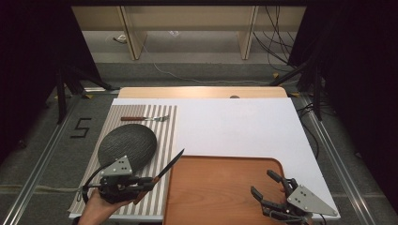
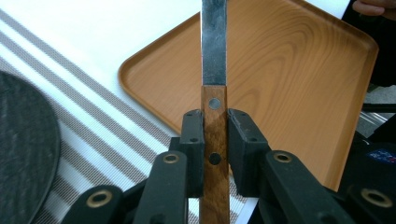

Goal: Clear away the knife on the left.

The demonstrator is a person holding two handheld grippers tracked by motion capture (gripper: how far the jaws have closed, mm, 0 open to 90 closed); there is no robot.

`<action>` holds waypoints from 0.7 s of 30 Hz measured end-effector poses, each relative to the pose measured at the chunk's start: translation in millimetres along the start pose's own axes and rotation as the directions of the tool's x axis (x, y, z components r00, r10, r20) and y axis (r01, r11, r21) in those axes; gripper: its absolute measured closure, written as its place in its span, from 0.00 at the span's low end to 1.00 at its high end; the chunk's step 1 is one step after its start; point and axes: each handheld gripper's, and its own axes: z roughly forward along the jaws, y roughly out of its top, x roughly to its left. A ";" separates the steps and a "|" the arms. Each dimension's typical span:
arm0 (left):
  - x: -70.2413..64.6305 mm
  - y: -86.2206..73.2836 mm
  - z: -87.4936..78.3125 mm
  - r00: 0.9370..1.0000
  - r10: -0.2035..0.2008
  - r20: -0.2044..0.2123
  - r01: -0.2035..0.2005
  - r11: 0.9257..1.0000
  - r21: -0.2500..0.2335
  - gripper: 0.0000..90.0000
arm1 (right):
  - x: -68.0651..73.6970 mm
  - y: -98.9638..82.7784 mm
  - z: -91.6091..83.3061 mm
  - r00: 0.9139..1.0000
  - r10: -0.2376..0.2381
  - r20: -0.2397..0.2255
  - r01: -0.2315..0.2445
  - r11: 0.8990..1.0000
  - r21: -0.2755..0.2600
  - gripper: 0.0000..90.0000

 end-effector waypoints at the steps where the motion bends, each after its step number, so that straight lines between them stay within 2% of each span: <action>1: -0.8 0.1 1.1 1.000 -0.002 0.000 0.002 1.000 -0.009 0.85 | -0.1 0.1 -0.1 1.000 0.000 0.000 0.000 1.000 -0.001 0.30; 8: -1.7 -0.2 7.4 1.000 -0.021 -0.007 0.021 0.999 -0.048 0.85 | -0.1 0.0 0.0 1.000 0.000 -0.001 0.000 1.000 0.000 0.30; 18: -8.5 2.6 20.2 1.000 -0.009 0.016 0.010 0.999 -0.050 0.85 | 0.2 -0.3 0.5 1.000 -0.001 0.000 0.001 1.000 -0.003 0.30; 21: -11.8 2.8 24.8 0.999 -0.010 0.031 0.011 0.999 -0.034 0.85 | 0.1 -0.3 0.5 1.000 0.000 0.000 0.000 1.000 -0.003 0.30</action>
